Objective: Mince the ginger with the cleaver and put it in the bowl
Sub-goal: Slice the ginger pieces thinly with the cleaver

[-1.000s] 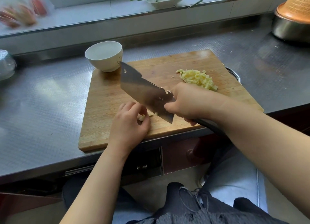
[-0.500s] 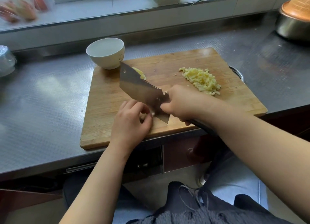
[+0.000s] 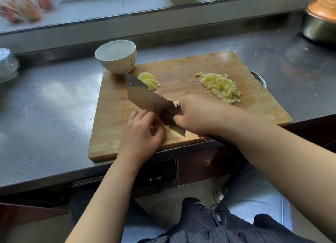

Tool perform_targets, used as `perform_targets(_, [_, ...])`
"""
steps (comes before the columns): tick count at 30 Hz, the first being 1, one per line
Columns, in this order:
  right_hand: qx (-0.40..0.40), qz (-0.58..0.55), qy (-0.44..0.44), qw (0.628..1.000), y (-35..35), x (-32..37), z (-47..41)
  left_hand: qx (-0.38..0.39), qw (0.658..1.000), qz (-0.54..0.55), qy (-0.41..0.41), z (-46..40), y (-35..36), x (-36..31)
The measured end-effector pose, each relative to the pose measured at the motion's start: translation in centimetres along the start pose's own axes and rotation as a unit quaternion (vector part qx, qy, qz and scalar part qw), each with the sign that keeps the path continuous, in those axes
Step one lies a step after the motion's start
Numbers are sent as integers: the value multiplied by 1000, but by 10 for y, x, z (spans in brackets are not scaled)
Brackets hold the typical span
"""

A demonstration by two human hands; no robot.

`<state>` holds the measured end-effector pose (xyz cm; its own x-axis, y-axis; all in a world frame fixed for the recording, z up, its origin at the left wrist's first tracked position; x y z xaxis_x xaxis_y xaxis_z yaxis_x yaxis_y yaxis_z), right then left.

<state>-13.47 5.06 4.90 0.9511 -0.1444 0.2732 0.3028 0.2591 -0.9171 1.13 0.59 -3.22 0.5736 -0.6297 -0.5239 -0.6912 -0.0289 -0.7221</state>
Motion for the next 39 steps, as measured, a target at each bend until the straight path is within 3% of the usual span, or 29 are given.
perform_targets(5, [19, -34, 9, 999, 4, 4, -11, -5, 1000, -7, -3, 0, 1, 1])
perform_targets(10, [37, -151, 8, 988, 4, -11, -14, -6, 1000, 5, 5, 4, -3, -1])
perform_targets(15, [9, -123, 1, 992, 2, -12, -5, -3, 1000, -2, 6, 6, -4, 2])
perform_targets(25, [28, -22, 1, 999, 1, 2, -5, -2, 1000, 4, 3, 4, -3, 2])
perform_targets(28, [32, -30, 3, 999, 5, 7, -12, 0, 1000, 5, 2, 5, -5, 2])
perform_targets(33, [35, -141, 6, 989, 7, -5, -16, 10, 1000, 1, 2, 6, -7, -1])
perform_targets(39, [18, -107, -5, 994, 0, -6, -8, 17, 999, 34, -9, 6, -10, 1])
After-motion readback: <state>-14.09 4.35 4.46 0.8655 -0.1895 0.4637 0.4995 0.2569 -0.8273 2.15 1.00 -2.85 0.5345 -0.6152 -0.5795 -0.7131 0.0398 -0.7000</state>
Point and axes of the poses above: each hand's wrist, its own z-axis away from the middle knuckle, its own y-axis out of the palm, x = y × z, the point moved 4 cm from there along -z, towards the middle knuckle, and after that the axes turned 8 degrees about z, right-handed, at the moved point
